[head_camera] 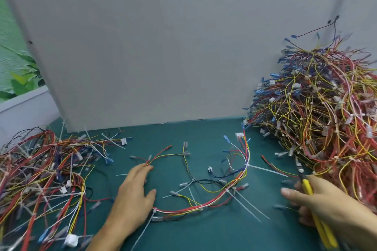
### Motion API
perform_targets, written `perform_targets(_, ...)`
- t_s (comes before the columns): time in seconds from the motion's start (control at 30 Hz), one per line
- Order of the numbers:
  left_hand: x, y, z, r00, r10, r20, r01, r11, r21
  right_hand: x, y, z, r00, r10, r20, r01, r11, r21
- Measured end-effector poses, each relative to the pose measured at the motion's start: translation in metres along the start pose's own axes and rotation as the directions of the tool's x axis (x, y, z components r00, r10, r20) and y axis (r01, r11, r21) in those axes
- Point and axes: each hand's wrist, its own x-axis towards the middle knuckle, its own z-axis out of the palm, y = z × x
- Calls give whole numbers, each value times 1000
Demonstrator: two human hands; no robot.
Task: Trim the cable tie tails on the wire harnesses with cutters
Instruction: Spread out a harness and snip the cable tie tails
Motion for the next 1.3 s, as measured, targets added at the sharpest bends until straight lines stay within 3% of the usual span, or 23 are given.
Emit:
perform_targets(0.07,0,-1,-1,1000,-21,-14,21,1000,18,-7,1,-2,999,-22,-44,19,997,-73)
perform_targets(0.2,-1,0,-3,994,-51,-94,58,996,70,-17,-14,13,960,-253,-118,197,915,-352)
perform_targets(0.3,0,1,-6,974,-137,-181,162,978,134,-16,-38,37,926,-342,-160,285,910,-300)
perform_targets(0.43,-1,3,-12,955,-236,-177,270,942,198,10,-55,69,941,-318,-114,274,917,-289)
perform_targets(0.5,-1,4,-15,960,-238,-150,266,942,204,22,-50,84,963,-259,-70,241,950,-199)
perform_targets(0.6,1,2,-17,957,-258,-135,276,951,138,35,-41,99,993,-115,37,110,987,113)
perform_targets(0.73,4,4,-22,921,-384,-65,369,914,-167,39,-43,96,953,-84,290,-25,936,352)
perform_targets(0.83,5,10,-23,881,-469,60,445,780,-441,37,-38,88,935,-14,354,-70,972,223)
perform_targets(0.9,4,13,-22,874,-473,109,461,740,-490,35,-34,87,953,3,304,-30,996,86)
perform_targets(1.13,-6,19,-31,878,-412,242,474,815,-332,33,-20,82,978,-149,145,175,967,-185)
perform_targets(1.3,-17,12,-28,905,-365,218,409,889,-206,28,-12,77,972,-231,48,232,899,-373)
